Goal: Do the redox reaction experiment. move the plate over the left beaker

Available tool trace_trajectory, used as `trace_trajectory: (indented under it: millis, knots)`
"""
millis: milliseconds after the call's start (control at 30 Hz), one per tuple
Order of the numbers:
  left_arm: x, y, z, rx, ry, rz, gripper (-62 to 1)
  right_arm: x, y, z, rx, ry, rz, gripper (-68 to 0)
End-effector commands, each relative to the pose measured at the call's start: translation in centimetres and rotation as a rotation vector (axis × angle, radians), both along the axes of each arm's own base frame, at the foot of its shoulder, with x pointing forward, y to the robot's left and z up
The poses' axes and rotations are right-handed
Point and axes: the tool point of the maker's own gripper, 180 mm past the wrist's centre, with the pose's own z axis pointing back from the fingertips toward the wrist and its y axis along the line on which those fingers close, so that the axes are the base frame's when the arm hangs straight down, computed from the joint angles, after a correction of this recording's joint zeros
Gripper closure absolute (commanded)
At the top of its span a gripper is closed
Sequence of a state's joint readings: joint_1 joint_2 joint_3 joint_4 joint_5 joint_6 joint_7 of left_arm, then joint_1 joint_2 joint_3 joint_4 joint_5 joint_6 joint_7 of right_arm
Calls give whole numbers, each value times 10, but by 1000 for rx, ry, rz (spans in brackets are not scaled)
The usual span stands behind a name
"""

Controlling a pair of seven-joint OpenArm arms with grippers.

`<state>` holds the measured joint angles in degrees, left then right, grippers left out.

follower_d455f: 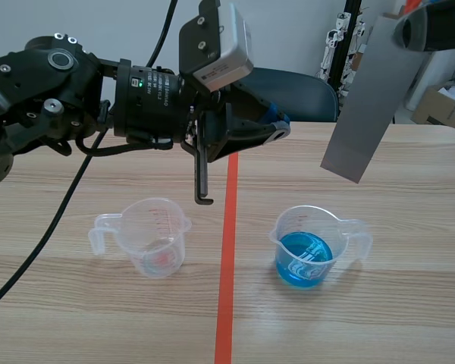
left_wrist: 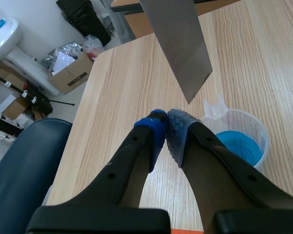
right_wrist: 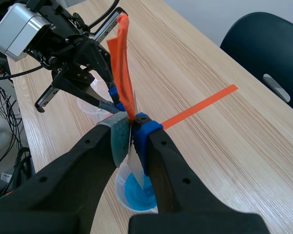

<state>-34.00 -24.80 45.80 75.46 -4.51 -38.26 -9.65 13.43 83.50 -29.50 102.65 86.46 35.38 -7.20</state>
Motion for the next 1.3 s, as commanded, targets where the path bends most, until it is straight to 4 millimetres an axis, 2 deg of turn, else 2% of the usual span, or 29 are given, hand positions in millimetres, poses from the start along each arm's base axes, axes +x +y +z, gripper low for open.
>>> trace_trajectory:
  millis: [0,633,933,1067,1267]
  knots:
    - [-1,-3,11,-29,-16,-16,-40,2,-1,9,-3,-24,1,-6]
    - [-1,-3,11,-29,-15,-15,-40,1,-1,5,-21,-12,4,-6]
    - [-6,-1,2,-28,12,-12,-40,0,6,0,3,4,16,-6]
    - [-7,4,-1,-28,23,-5,-40,-1,10,-1,23,5,22,-6]
    - [-7,24,-11,-27,37,25,-41,-1,15,-1,46,7,29,-6]
